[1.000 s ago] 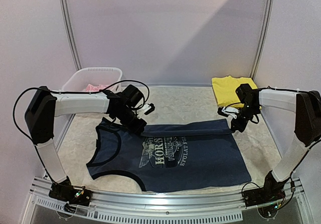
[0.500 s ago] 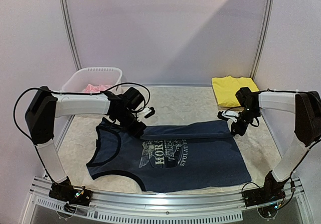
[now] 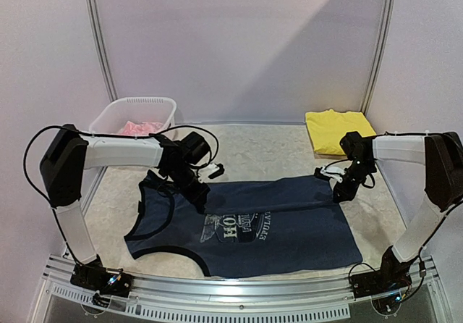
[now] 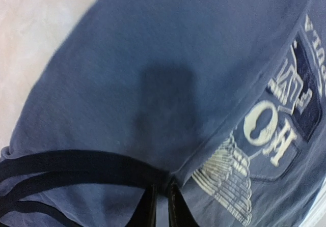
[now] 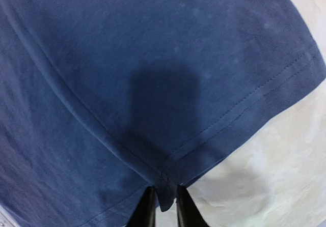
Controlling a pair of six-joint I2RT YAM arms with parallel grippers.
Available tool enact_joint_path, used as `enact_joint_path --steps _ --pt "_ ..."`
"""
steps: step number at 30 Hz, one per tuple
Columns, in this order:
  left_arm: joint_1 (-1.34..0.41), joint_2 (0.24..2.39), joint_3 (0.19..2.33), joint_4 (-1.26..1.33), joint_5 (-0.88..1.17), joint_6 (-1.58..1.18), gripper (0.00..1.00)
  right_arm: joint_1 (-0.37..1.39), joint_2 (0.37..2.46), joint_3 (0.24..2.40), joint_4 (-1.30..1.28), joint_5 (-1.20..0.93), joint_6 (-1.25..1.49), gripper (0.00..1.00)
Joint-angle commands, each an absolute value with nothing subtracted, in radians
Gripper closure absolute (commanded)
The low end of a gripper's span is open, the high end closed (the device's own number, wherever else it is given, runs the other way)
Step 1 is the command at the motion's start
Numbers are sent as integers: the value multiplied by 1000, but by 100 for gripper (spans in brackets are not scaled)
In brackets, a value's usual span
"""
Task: Fold and stack the mixed laundry pile
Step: Fold the flattened tank top at the center of the board.
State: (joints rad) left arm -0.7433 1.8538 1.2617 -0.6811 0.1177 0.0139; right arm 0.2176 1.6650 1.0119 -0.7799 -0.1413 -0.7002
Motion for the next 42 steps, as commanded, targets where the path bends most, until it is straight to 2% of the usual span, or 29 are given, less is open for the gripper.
enact_joint_path --steps 1,5,12,17,25,29,42 --pt "-759 1843 1317 -797 165 45 85 216 1621 1027 -871 -205 -713 78" --pt "-724 1778 1352 -782 117 23 77 201 1575 1110 -952 -283 -726 72" --pt "-502 1776 1396 -789 -188 -307 65 198 1604 1192 -905 -340 -667 70" --pt "-397 1782 1395 -785 -237 -381 59 198 1694 1248 -863 -329 -624 69" --pt "-310 1914 1487 -822 -199 -382 58 204 1720 1244 -856 -373 -597 68" --pt "-290 1934 1464 -806 -162 -445 58 204 1710 1221 -846 -373 -599 67" --pt "-278 1983 1448 -821 -249 -479 69 204 1709 1204 -844 -373 -609 67"
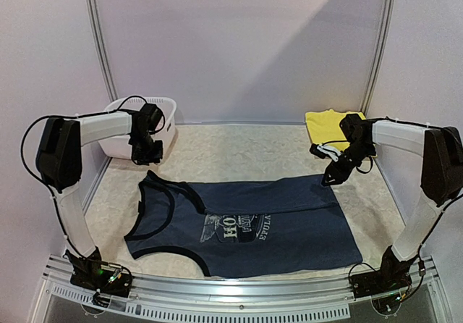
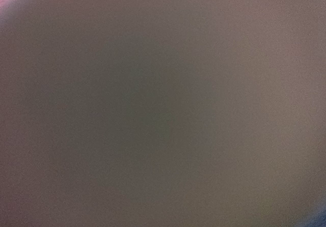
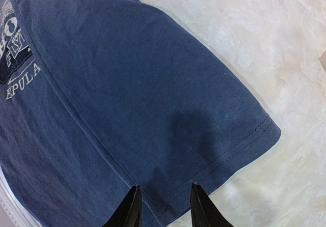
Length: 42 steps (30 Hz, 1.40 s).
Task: Fold and stack the mixed laundry pile
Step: Fold the flattened tank top at the center of the board, then move the 1/3-folded tank top to the center of the board.
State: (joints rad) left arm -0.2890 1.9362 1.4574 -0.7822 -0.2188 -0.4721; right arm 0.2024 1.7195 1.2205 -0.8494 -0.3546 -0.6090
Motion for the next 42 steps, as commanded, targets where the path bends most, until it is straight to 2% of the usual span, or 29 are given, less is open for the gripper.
enact_joint_path --steps 1,8,14,17,33,38,42 --pt "-278 1983 1446 -824 -255 -478 70 204 1709 1203 -844 -373 -610 67" --pt "-346 1847 1350 -698 -308 -418 65 204 1711 1199 -841 -377 -615 67" --pt "-360 1736 1194 -565 -382 -480 67 204 1717 1198 -843 -386 -621 67" --pt "-360 1772 1196 -589 -397 -495 71 204 1720 1198 -846 -388 -623 67" --pt "-349 1884 1216 -549 -443 -486 77 204 1716 1195 -854 -388 -623 67" --pt "-348 1887 1213 -539 -454 -480 82 204 1717 1193 -856 -388 -621 67" --pt "-349 1874 1204 -533 -454 -476 90 205 1717 1191 -857 -388 -621 67"
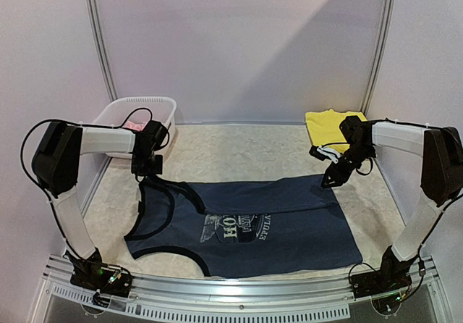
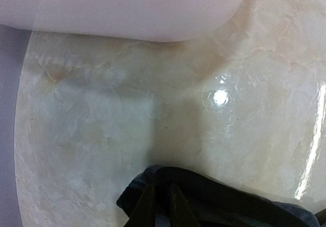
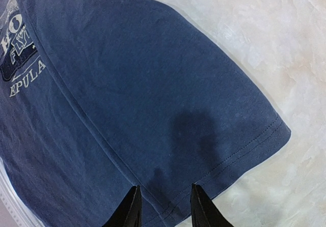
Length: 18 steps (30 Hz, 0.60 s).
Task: Fold and stack the mixed laundry pile
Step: Move the 1/3-folded tank top to the center of the board.
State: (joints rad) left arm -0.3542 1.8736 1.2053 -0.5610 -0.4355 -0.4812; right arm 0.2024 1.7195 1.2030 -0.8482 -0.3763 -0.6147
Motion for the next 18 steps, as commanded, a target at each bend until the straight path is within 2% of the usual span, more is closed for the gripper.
enact_joint_path --steps 1,5,18 --pt "-349 1868 1201 -534 -453 -477 92 204 1719 1191 -857 -388 -621 67" --pt "-351 1823 1162 -540 -454 -487 100 204 1718 1190 -857 -387 -621 67" --pt "-354 1677 989 -518 -437 -535 100 204 1723 1183 -858 -391 -632 67"
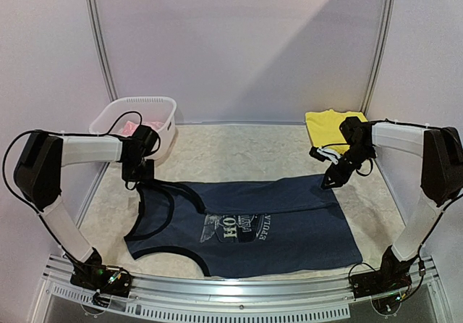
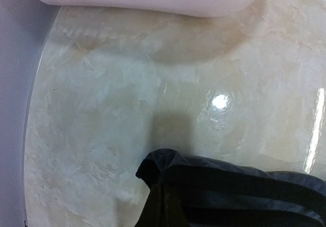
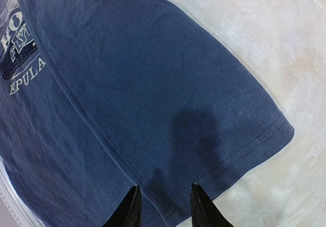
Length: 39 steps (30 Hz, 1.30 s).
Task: Fold and stack the mixed laundry pile
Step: Move the 1/3-folded tank top to the center of the board.
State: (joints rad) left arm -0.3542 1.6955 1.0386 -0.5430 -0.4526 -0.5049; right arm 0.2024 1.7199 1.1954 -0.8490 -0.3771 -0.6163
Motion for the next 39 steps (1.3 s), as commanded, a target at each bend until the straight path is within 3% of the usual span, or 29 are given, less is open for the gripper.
enact_joint_path --steps 1,7,13,21,32,39 --pt "-356 1675 975 -508 -431 -540 100 204 1724 1181 -857 -391 -632 67" --pt "-372 1663 895 -423 -435 -561 100 204 1723 1179 -859 -391 -634 67" --pt "-377 1647 876 -446 -460 -583 82 204 1722 1177 -861 -394 -637 67" --pt "-392 1518 928 -465 -458 -558 78 204 1722 1176 -862 -399 -643 67" --pt "-392 1691 1040 -408 -374 -508 83 204 1724 1176 -861 -393 -643 67" --pt "-391 1786 1059 -438 -341 -518 99 204 1727 1174 -859 -388 -643 67"
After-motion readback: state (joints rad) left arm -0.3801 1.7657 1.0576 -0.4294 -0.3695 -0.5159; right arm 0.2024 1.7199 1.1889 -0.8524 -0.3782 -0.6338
